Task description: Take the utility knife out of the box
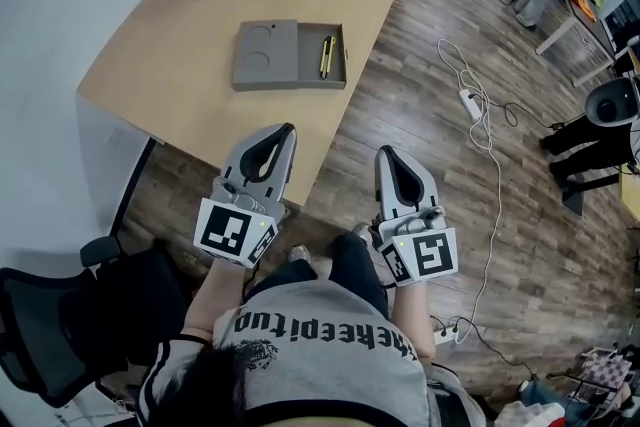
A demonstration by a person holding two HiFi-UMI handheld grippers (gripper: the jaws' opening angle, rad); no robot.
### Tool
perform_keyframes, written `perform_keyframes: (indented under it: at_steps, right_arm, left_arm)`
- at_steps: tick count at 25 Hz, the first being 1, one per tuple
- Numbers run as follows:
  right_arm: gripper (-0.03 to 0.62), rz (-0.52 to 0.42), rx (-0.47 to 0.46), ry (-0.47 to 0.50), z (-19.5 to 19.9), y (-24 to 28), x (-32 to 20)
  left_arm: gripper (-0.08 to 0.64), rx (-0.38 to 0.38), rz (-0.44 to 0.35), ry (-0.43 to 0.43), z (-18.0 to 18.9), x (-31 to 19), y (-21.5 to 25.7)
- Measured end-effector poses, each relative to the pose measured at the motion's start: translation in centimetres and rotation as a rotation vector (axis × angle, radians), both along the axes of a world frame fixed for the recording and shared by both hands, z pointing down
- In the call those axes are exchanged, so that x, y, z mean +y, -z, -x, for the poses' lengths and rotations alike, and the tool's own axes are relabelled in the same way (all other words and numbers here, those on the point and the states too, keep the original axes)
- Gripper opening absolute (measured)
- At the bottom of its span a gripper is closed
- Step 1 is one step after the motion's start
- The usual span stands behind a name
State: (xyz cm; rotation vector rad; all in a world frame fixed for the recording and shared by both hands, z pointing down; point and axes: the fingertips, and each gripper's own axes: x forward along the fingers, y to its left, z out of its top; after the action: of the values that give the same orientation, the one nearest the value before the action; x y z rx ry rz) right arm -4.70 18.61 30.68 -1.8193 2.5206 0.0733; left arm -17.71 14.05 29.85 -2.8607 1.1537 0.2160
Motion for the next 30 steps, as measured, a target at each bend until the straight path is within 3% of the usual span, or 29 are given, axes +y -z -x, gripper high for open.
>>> perform_keyframes:
  at_steps: [30]
  right_arm:
    - [0.006,-0.011,0.029,0.262,-10.0,1.8,-12.7]
  left_arm:
    - [0.018,0.005,-0.01,0.253,-9.4,-8.9,1.7]
